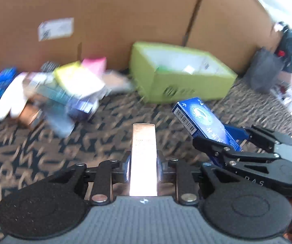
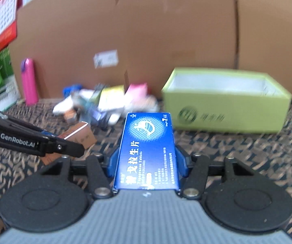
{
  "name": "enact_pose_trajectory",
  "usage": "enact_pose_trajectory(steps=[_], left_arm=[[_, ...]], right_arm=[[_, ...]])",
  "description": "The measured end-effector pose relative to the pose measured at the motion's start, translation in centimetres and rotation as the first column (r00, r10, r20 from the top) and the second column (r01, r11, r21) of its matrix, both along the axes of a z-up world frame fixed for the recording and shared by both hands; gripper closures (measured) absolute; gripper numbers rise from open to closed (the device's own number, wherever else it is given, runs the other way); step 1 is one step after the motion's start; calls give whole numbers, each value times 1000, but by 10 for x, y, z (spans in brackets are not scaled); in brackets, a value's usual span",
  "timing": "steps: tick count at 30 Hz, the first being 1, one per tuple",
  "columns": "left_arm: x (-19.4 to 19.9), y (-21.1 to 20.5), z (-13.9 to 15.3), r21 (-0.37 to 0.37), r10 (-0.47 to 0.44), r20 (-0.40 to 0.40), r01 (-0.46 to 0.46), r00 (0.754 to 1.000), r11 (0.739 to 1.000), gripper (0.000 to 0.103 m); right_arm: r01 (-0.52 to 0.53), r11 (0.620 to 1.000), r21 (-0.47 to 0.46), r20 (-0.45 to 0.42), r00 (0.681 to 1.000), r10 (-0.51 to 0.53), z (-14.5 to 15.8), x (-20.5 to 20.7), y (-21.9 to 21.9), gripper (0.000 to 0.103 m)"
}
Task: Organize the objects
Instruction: 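Carry both boxes into the lime-green box and open both tools to release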
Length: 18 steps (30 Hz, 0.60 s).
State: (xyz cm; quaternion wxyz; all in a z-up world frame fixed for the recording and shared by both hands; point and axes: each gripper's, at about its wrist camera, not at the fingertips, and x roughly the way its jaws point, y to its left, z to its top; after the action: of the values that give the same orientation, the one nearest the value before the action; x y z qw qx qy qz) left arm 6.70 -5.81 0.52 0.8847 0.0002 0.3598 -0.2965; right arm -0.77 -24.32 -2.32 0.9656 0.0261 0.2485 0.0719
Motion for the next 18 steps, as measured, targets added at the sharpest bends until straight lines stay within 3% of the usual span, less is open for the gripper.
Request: enact_pose_trajectory(steps=[4, 10, 18], left_arm=[[19, -29, 34, -66, -35, 58, 39, 998, 997, 78], [66, -83, 68, -80, -41, 113, 50, 993, 996, 78], [155, -151, 51, -12, 39, 103, -38, 994, 999, 78]], right_arm=[[51, 999, -5, 86, 995, -50, 30, 12, -30, 48], [160, 982, -103, 161, 977, -142, 60, 55, -74, 48], [272, 952, -142, 112, 960, -258, 55, 142, -140, 47]])
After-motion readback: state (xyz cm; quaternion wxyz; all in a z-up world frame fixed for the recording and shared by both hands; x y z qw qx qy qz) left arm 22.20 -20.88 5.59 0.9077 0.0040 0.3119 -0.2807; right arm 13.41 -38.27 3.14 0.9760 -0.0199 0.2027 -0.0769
